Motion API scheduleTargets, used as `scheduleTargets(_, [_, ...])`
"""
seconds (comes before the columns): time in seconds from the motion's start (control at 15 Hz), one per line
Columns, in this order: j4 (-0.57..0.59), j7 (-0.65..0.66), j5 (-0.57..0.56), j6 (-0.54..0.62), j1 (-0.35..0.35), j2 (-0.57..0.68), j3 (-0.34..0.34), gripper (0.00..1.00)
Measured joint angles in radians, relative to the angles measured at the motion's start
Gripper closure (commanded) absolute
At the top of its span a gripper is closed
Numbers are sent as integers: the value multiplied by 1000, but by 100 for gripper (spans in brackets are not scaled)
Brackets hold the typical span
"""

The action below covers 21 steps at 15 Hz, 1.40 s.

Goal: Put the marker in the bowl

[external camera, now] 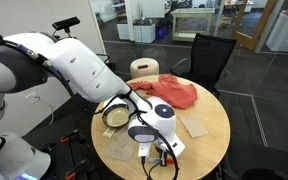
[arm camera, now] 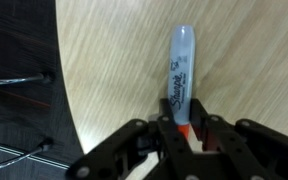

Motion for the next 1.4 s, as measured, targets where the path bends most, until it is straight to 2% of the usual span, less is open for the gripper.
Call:
scheduleTargets(0.33, [-2,0,0,0,9,-22,1,94])
scheduleTargets(0.6, [-45,0,0,0,38,-109,1,94])
scheduleTargets(1.4, [-408,6,-99,-51,245,-546,23,94])
